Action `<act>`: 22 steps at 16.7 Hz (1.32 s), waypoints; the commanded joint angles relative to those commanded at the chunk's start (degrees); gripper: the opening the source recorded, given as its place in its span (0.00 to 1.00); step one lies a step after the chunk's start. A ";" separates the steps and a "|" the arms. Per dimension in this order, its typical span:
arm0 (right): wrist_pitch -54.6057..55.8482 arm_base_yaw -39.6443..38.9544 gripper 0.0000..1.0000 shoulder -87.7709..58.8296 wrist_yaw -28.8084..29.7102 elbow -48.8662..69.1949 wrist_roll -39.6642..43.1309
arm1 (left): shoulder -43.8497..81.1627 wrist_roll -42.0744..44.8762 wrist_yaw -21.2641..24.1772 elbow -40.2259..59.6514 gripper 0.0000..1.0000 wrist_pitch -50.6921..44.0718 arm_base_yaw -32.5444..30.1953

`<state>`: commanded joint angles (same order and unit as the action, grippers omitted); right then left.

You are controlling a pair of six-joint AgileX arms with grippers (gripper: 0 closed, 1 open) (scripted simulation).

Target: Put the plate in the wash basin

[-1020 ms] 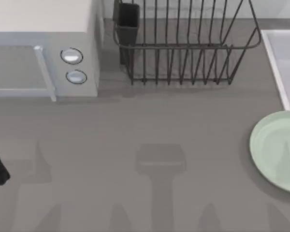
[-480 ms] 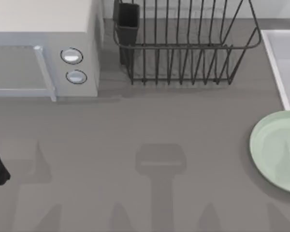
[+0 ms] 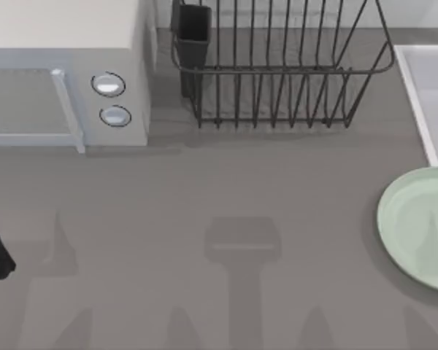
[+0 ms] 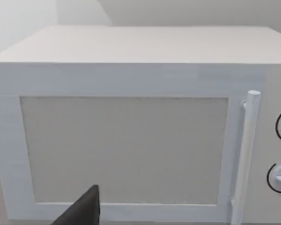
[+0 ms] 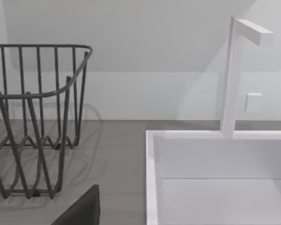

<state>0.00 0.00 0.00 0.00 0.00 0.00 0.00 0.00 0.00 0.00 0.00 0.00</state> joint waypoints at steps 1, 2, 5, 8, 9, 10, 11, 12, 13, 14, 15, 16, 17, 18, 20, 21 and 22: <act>0.00 0.00 1.00 0.00 0.00 0.00 0.00 | 0.00 0.00 0.00 0.00 1.00 0.00 0.00; 0.00 0.00 1.00 0.00 0.00 0.00 0.00 | 0.00 0.00 0.00 0.00 1.00 0.00 0.00; -0.45 -0.14 1.00 -0.59 0.00 0.56 -0.14 | 0.00 0.00 0.00 0.00 1.00 0.00 0.00; -4.37 -1.32 1.00 -6.02 0.00 5.47 -1.38 | 0.00 0.00 0.00 0.00 1.00 0.00 0.00; -6.41 -1.94 1.00 -9.04 0.00 8.03 -2.02 | 0.00 0.00 0.00 0.00 1.00 0.00 0.00; -8.75 -2.64 1.00 -12.65 0.00 10.96 -2.76 | 0.00 0.00 0.00 0.00 1.00 0.00 0.00; -11.35 -3.43 1.00 -16.78 0.01 14.22 -3.57 | 0.00 0.00 0.00 0.00 1.00 0.00 0.00; -14.17 -4.28 1.00 -21.34 0.01 17.75 -4.46 | 0.00 0.00 0.00 0.00 1.00 0.00 0.00; -17.17 -5.18 1.00 -26.27 0.01 21.52 -5.41 | 0.00 0.00 0.00 0.00 1.00 0.00 0.00; -20.32 -6.13 1.00 -31.52 0.01 25.46 -6.40 | 0.00 0.00 0.00 0.00 1.00 0.00 0.00; -23.58 -7.12 1.00 -37.02 0.01 29.54 -7.43 | 0.00 0.00 0.00 0.00 1.00 0.00 0.00; -26.91 -8.13 1.00 -42.71 0.02 33.72 -8.48 | 0.00 0.00 0.00 0.00 1.00 0.00 0.00; -30.29 -9.15 1.00 -48.53 0.02 37.95 -9.54 | 0.00 0.00 0.00 0.00 1.00 0.00 0.00; -33.67 -10.17 1.00 -54.40 0.02 42.19 -10.61 | 0.00 0.00 0.00 0.00 1.00 0.00 0.00; -40.30 -12.17 1.00 -66.06 0.02 50.53 -12.70 | 0.00 0.00 0.00 0.00 1.00 0.00 0.00; -43.48 -13.13 1.00 -71.70 0.02 54.53 -13.70 | 0.00 0.00 0.00 0.00 1.00 0.00 0.00; -46.51 -14.04 1.00 -77.13 0.03 58.36 -14.65 | 0.00 0.00 0.00 0.00 1.00 0.00 0.00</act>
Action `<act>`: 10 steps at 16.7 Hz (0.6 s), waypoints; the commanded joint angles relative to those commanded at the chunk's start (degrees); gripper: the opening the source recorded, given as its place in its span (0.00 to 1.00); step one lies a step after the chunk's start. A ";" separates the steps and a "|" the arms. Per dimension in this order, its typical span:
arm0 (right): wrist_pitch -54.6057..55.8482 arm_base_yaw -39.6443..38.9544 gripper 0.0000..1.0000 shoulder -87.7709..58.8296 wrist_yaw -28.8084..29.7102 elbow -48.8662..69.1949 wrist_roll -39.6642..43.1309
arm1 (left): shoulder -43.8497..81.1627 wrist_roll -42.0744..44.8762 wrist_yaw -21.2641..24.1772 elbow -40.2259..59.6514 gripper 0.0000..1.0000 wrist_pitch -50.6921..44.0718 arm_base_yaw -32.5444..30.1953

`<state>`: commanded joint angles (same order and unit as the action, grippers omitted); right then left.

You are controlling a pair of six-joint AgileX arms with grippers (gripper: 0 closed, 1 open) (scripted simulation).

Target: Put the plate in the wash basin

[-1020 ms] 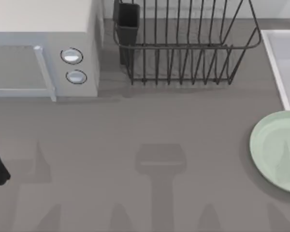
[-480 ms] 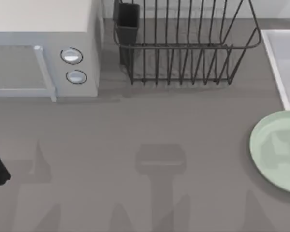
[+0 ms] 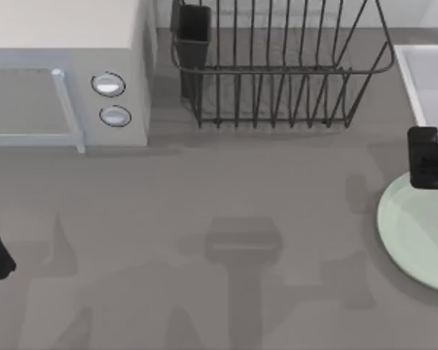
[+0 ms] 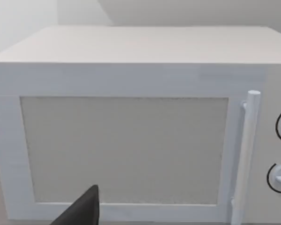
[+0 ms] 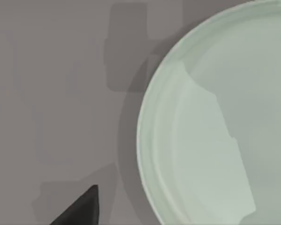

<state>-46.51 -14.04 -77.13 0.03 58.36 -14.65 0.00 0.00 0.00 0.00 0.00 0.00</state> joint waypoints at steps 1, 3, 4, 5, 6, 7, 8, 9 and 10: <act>-2.86 -0.86 1.00 -5.14 0.00 3.61 -0.90 | 0.00 0.00 0.00 0.00 1.00 0.00 0.00; -7.95 -2.40 1.00 -14.29 0.00 10.03 -2.50 | 0.00 0.00 0.00 0.00 1.00 0.00 0.00; -10.12 -3.05 1.00 -18.16 0.01 12.75 -3.19 | 0.00 0.00 0.00 0.00 1.00 0.00 0.00; -12.00 -3.62 1.00 -21.48 0.01 15.12 -3.78 | 0.00 0.00 0.00 0.00 1.00 0.00 0.00; -13.57 -4.10 1.00 -24.19 0.01 17.10 -4.28 | 0.00 0.00 0.00 0.00 1.00 0.00 0.00; -14.82 -4.48 1.00 -26.30 0.01 18.66 -4.67 | 0.00 0.00 0.00 0.00 1.00 0.00 0.00; -15.73 -4.75 1.00 -27.79 0.01 19.78 -4.95 | 0.00 0.00 0.00 0.00 1.00 0.00 0.00; -16.26 -4.91 1.00 -28.66 0.01 20.44 -5.12 | 0.00 0.00 0.00 0.00 1.00 0.00 0.00; -16.43 -4.96 1.00 -28.94 0.01 20.66 -5.18 | 0.00 0.00 0.00 0.00 1.00 0.00 0.00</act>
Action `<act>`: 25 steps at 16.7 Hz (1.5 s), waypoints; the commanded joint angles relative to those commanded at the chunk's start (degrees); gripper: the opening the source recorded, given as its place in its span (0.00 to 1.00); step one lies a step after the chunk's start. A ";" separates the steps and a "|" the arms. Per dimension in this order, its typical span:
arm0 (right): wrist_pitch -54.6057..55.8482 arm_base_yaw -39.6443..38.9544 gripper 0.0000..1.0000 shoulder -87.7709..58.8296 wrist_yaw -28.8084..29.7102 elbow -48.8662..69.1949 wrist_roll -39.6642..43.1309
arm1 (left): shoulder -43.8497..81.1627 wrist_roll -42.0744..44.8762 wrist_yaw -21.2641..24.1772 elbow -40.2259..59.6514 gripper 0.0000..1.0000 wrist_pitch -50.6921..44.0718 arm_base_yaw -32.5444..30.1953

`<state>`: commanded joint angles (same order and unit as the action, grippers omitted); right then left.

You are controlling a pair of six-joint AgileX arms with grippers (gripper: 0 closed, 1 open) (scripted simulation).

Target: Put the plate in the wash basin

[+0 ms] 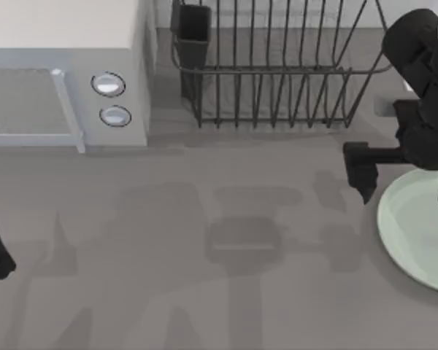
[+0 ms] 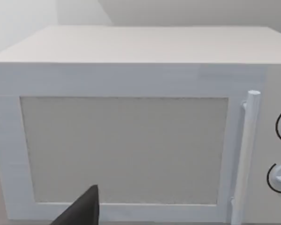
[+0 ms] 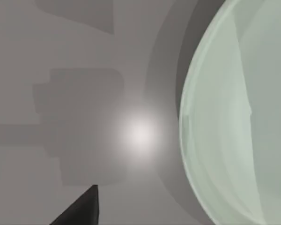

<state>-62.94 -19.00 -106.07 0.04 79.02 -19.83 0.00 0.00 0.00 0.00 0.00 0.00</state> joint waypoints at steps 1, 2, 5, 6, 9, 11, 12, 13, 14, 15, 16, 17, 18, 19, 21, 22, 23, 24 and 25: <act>0.00 0.00 1.00 0.00 0.00 0.00 0.00 | 0.00 0.00 0.00 0.00 1.00 0.00 0.00; 0.00 0.00 1.00 0.00 0.00 0.00 0.00 | 0.00 0.00 0.00 0.00 1.00 0.00 0.00; 0.31 0.29 1.00 0.04 -0.01 -0.31 0.05 | 0.00 0.00 0.00 0.00 1.00 0.00 0.00; 1.05 0.28 1.00 -0.36 -0.01 -0.87 0.04 | 0.00 0.00 0.00 0.00 1.00 0.00 0.00; 6.76 0.17 1.00 -2.73 0.01 -4.22 -0.03 | 0.00 0.00 0.00 0.00 1.00 0.00 0.00; 12.63 0.07 1.00 -4.89 0.02 -7.10 -0.11 | 0.00 0.00 0.00 0.00 1.00 0.00 0.00; 15.50 0.02 1.00 -5.97 0.03 -8.58 -0.15 | 0.00 0.00 0.00 0.00 1.00 0.00 0.00; 17.96 -0.03 1.00 -7.02 0.04 -9.96 -0.19 | 0.00 0.00 0.00 0.00 1.00 0.00 0.00; 19.81 -0.08 1.00 -7.96 0.04 -11.16 -0.23 | 0.00 0.00 0.00 0.00 1.00 0.00 0.00; 21.06 -0.12 1.00 -8.68 0.05 -12.07 -0.26 | 0.00 0.00 0.00 0.00 1.00 0.00 0.00; 21.69 -0.14 1.00 -9.06 0.05 -12.59 -0.27 | 0.00 0.00 0.00 0.00 1.00 0.00 0.00; 21.77 -0.14 1.00 -9.12 0.05 -12.66 -0.27 | 0.00 0.00 0.00 0.00 1.00 0.00 0.00; 21.77 -0.14 1.00 -9.12 0.05 -12.66 -0.27 | 0.00 0.00 0.00 0.00 1.00 0.00 0.00; 21.77 -0.14 1.00 -9.12 0.05 -12.66 -0.27 | 0.00 0.00 0.00 0.00 1.00 0.00 0.00; 21.77 -0.14 0.92 -9.12 0.05 -12.66 -0.27 | 0.00 0.00 0.00 0.00 1.00 0.00 0.00; 21.77 -0.14 0.85 -9.12 0.05 -12.66 -0.27 | 0.00 0.00 0.00 0.00 1.00 0.00 0.00; 21.77 -0.14 0.77 -9.12 0.05 -12.66 -0.27 | 0.00 0.00 0.00 0.00 1.00 0.00 0.00; 21.77 -0.14 0.70 -9.12 0.05 -12.66 -0.27 | 0.00 0.00 0.00 0.00 1.00 0.00 0.00; 21.77 -0.14 0.62 -9.12 0.05 -12.66 -0.27 | 0.00 0.00 0.00 0.00 1.00 0.00 0.00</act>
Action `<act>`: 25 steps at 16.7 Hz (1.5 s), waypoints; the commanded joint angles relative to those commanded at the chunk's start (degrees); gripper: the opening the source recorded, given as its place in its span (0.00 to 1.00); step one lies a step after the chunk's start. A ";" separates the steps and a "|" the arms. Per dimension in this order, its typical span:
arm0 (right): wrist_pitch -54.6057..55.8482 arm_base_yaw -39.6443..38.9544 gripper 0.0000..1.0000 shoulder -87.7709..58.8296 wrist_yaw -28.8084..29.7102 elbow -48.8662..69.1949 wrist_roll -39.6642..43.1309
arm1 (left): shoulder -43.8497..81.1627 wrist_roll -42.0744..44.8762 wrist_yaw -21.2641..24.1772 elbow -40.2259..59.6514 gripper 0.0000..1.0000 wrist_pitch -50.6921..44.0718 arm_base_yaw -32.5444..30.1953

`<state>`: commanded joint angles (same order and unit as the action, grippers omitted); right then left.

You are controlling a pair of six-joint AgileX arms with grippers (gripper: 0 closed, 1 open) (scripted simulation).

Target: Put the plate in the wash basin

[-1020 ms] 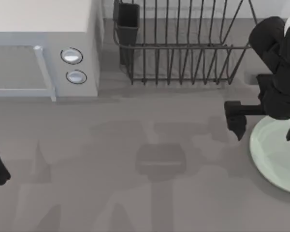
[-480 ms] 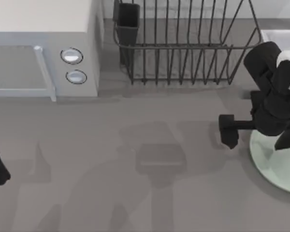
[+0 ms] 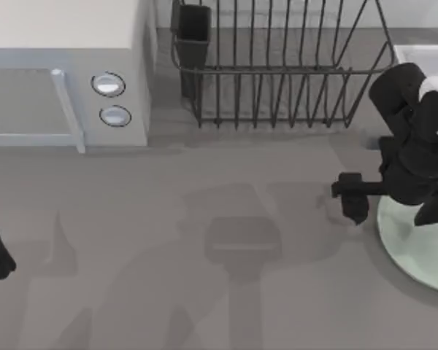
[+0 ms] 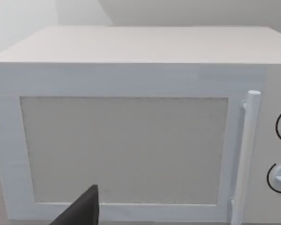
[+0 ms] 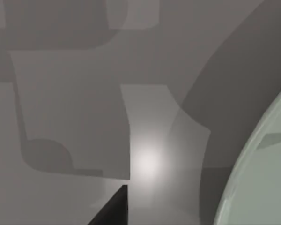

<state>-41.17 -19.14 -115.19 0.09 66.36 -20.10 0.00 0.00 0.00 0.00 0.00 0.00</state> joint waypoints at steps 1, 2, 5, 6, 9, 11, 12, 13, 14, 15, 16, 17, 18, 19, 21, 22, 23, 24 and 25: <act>0.00 0.00 0.55 0.00 0.00 0.00 0.00 | 0.00 0.00 0.00 0.00 1.00 0.00 0.00; 0.00 0.00 0.47 0.00 0.00 0.00 0.00 | 0.00 0.00 0.00 0.00 1.00 0.00 0.00; 0.00 0.00 0.25 0.00 0.00 0.00 0.00 | 0.00 0.00 0.00 0.00 1.00 0.00 0.00; 0.00 0.00 0.17 0.00 0.00 0.00 0.00 | 0.00 0.00 0.00 0.00 1.00 0.00 0.00; 0.00 0.00 0.00 0.00 0.00 0.00 0.00 | 0.00 0.00 0.00 0.00 1.00 0.00 0.00; 0.00 0.00 0.00 0.00 0.00 0.00 0.00 | 0.00 0.00 0.00 0.00 1.00 0.00 0.00; 0.00 0.00 0.00 0.00 0.00 0.00 0.00 | 0.00 0.00 0.00 0.00 1.00 0.00 0.00; 0.00 0.00 0.00 0.00 0.00 0.00 0.00 | 0.00 0.00 0.00 0.00 1.00 0.00 0.00; 0.00 0.00 0.00 0.00 0.00 0.00 0.00 | 0.00 0.00 0.00 0.00 1.00 0.00 0.00; 0.00 0.00 0.00 0.00 0.00 0.00 0.00 | 0.00 0.00 0.00 0.00 1.00 0.00 0.00; 0.00 0.00 0.00 0.00 0.00 0.00 0.00 | 0.00 0.00 0.00 0.00 1.00 0.00 0.00; 0.12 0.63 0.00 3.93 0.27 1.32 0.07 | 0.00 0.00 0.00 0.00 1.00 0.00 0.00; 0.00 0.63 0.00 3.91 0.27 1.44 0.07 | 0.00 0.00 0.00 0.00 1.00 0.00 0.00; -0.65 0.62 0.00 3.80 0.27 2.10 0.06 | 0.00 0.00 0.00 0.00 1.00 0.00 0.00; -3.84 0.58 0.00 3.33 0.27 5.32 0.01 | 0.00 0.00 0.00 0.00 1.00 0.00 0.00; -6.34 0.56 0.00 3.06 0.26 7.83 -0.01 | 0.00 0.00 0.00 0.00 1.00 0.00 0.00; -9.45 0.55 0.00 2.81 0.26 10.95 -0.03 | 0.00 0.00 0.00 0.00 1.00 0.00 0.00; -13.14 0.55 0.00 2.60 0.26 14.65 -0.03 | 0.00 0.00 0.00 0.00 1.00 0.00 0.00; -17.45 0.55 0.00 2.42 0.25 18.97 -0.03 | 0.00 0.00 0.00 0.00 1.00 0.00 0.00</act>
<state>-58.62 -18.59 -112.77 0.34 85.33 -20.13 0.00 0.00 0.00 0.00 0.00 0.00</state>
